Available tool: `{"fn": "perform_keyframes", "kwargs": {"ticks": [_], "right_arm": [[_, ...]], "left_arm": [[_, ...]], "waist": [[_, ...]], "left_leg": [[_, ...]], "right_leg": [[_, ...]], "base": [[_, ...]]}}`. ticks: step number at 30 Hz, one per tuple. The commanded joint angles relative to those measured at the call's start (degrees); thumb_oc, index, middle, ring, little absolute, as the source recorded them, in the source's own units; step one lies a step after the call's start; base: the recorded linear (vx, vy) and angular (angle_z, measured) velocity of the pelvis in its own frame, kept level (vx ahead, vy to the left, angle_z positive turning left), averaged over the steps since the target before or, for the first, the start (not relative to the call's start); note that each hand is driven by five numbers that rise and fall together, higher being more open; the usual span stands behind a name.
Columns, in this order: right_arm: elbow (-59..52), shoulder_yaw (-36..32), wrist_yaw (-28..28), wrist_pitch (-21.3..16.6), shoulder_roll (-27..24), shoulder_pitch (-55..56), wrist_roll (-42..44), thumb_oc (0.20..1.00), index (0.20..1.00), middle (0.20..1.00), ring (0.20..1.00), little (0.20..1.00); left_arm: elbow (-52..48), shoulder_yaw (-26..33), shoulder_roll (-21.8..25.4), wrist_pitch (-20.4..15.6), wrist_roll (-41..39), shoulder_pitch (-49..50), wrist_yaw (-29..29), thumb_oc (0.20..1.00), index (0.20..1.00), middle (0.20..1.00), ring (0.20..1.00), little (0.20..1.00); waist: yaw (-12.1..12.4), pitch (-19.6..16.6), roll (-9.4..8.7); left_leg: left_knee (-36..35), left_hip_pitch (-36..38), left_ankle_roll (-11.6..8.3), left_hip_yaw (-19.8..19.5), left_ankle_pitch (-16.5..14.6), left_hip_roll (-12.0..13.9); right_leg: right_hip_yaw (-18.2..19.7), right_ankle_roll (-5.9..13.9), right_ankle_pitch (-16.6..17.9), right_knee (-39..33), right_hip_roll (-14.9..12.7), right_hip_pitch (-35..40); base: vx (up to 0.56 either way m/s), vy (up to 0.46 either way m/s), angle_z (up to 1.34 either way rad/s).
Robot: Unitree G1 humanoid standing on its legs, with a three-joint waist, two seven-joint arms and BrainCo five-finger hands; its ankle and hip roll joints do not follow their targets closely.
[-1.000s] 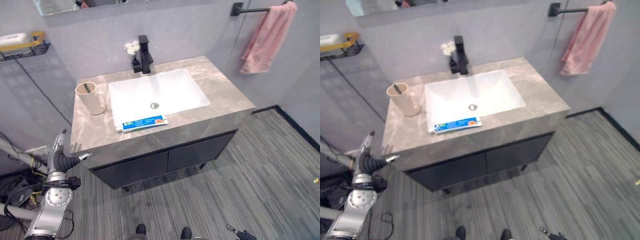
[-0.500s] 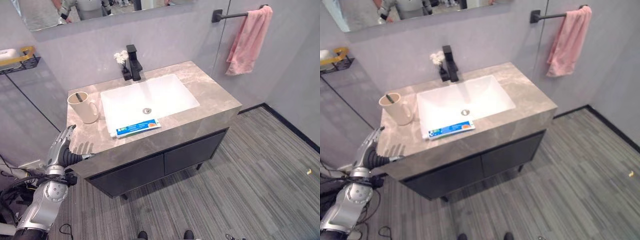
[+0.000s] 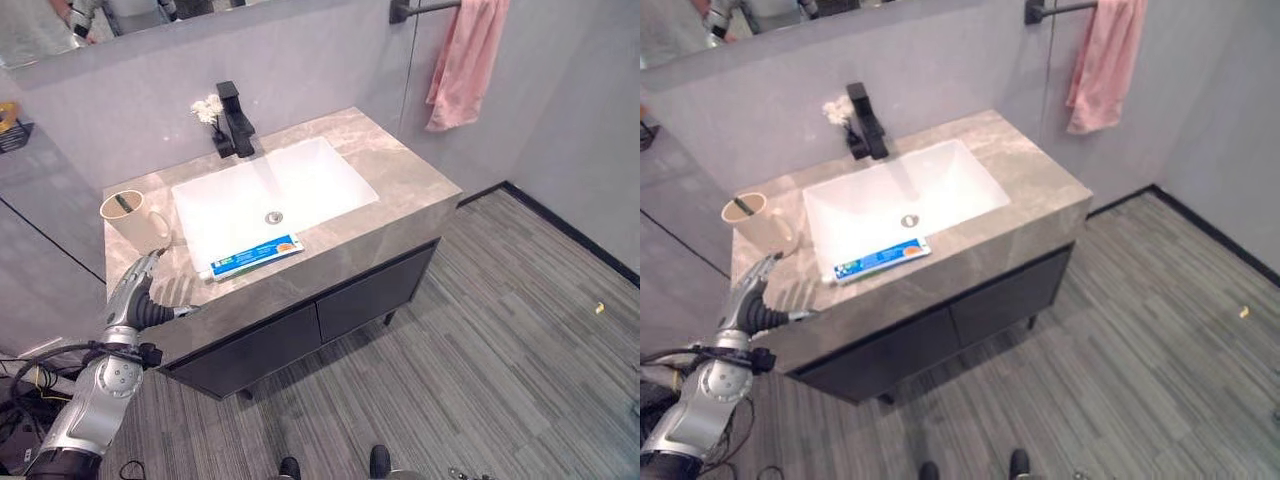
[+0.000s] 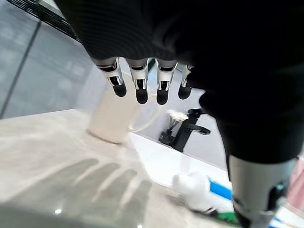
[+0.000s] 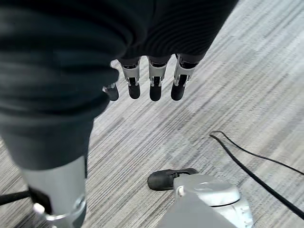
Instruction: Put brush and paste in cup on sink, flatten towel.
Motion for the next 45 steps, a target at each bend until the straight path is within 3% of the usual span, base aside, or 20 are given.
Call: {"fn": "perform_keyframes", "kwargs": {"ticks": [1,11,17,28,29,30,31,32,45], "right_arm": [[0.4,1.1,0.2,-0.5,1.5,-2.4,1.1,1.000,1.000,1.000,1.000,1.000],[0.9,1.3,0.7,-0.4,1.3,-2.5,1.2,1.000,1.000,1.000,1.000,1.000],[1.0,1.5,1.3,-0.1,0.9,-2.3,1.0,1.000,1.000,1.000,1.000,1.000],[1.0,1.4,1.2,-0.1,1.3,-2.4,1.2,1.000,1.000,1.000,1.000,1.000],[0.9,1.5,1.1,-0.1,1.3,-2.4,1.1,1.000,1.000,1.000,1.000,1.000],[0.7,1.4,1.0,-0.1,1.2,-2.6,1.2,1.000,1.000,1.000,1.000,1.000],[0.7,1.4,1.0,-0.1,1.2,-2.6,1.2,1.000,1.000,1.000,1.000,1.000],[0.4,1.5,1.0,-0.2,1.1,-2.5,1.0,1.000,1.000,1.000,1.000,1.000],[-0.1,2.5,1.2,-0.4,1.2,-2.4,0.0,1.000,1.000,1.000,1.000,1.000]], "left_arm": [[1.5,0.1,4.4,-0.5,-1.2,-6.8,1.4,1.000,1.000,1.000,1.000,1.000],[4.1,-1.5,4.8,0.1,-1.7,-9.0,0.6,1.000,1.000,1.000,1.000,1.000],[5.5,-2.8,4.8,0.1,-3.9,-9.5,-1.9,1.000,1.000,1.000,1.000,1.000],[8.0,-3.5,3.5,0.8,-5.1,-11.0,-1.5,1.000,1.000,1.000,1.000,1.000],[8.1,-3.7,3.6,0.9,-5.0,-11.2,-1.5,0.956,0.956,0.956,0.956,0.956],[8.2,-3.9,3.8,1.0,-4.9,-11.6,-1.7,0.630,0.630,0.630,0.630,0.630],[8.3,-4.0,3.8,1.0,-4.9,-11.7,-1.6,0.533,0.533,0.533,0.533,0.533],[8.3,-4.0,4.0,1.0,-4.9,-11.9,-1.6,0.216,0.216,0.216,0.216,0.216],[8.3,-4.1,3.6,0.6,-5.9,-13.1,-1.1,0.200,0.200,0.200,0.200,0.200]], "waist": [[-1.4,1.7,-4.28],[-2.1,2.3,-4.67],[-2.1,2.0,-5.02],[-2.1,2.0,-5.38],[-2.1,1.9,-5.46],[-2.1,1.9,-5.58],[-2.1,1.9,-5.59],[-2.2,1.9,-5.78],[-2.2,1.7,-7.21]], "left_leg": [[0.8,1.5,-0.58,-1.5,-8.0,-0.4],[0.8,1.0,-0.09,0.5,-8.0,-0.5],[0.8,0.9,-0.06,1.0,-8.0,-0.4],[0.8,0.5,-0.23,0.6,-7.8,-0.2],[0.8,0.5,-0.25,0.5,-7.8,-0.1],[0.8,0.3,-0.33,0.4,-7.7,0.0],[0.8,0.2,-0.33,0.3,-7.6,0.0],[0.8,0.1,-0.40,0.3,-7.6,0.1],[0.8,-1.1,-0.71,0.7,-7.2,0.8]], "right_leg": [[-1.2,9.13,-3.9,0.5,-8.4,1.3],[1.2,9.92,-2.9,0.5,-8.4,-1.3],[1.3,10.05,-2.7,0.5,-8.5,-1.5],[0.3,9.83,-3.0,0.5,-8.3,-1.4],[0.3,9.80,-3.0,0.5,-8.3,-1.4],[0.1,9.80,-2.9,0.5,-8.3,-1.5],[0.1,9.80,-2.9,0.5,-8.3,-1.5],[0.0,9.81,-2.9,0.5,-8.2,-1.7],[-0.4,9.74,-2.8,0.5,-7.7,-2.9]], "base": [[-0.03,0.027,-0.30],[-0.01,0.016,-0.14],[0.00,0.004,-0.07],[0.01,0.002,0.00],[0.00,0.000,0.00],[0.00,0.000,0.00],[0.00,0.000,0.00],[0.00,0.000,0.00],[0.00,0.000,0.00]]}}
